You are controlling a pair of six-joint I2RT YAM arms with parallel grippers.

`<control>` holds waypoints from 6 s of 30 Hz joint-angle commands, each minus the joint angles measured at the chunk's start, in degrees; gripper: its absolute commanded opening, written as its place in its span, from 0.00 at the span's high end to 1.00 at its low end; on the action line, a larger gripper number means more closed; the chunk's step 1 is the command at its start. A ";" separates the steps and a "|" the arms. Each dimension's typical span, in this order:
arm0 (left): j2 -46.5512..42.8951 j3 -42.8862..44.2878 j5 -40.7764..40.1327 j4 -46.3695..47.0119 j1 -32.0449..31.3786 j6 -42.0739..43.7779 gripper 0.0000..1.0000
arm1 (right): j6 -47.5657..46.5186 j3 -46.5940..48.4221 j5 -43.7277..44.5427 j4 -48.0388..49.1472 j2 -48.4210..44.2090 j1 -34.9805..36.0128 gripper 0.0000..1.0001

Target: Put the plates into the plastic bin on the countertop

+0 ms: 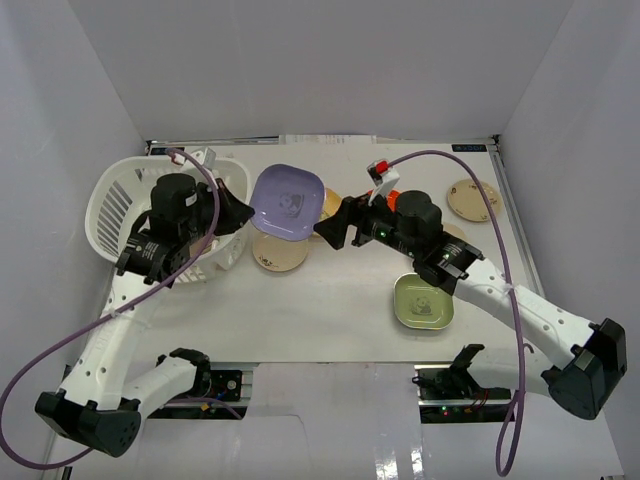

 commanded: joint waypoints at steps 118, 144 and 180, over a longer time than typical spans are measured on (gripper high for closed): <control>5.28 9.51 -28.96 0.50 2.53 -0.03 0.98 | 2.45 -24.58 23.23 -20.02 -16.32 -4.44 0.10; 16.35 -10.80 -11.65 11.30 38.26 -8.04 0.15 | 4.74 -31.96 22.10 -16.42 -7.97 -4.44 0.40; -4.57 -17.46 11.31 1.54 -8.58 -6.70 0.14 | -22.41 -4.20 19.29 -16.77 3.45 25.96 0.92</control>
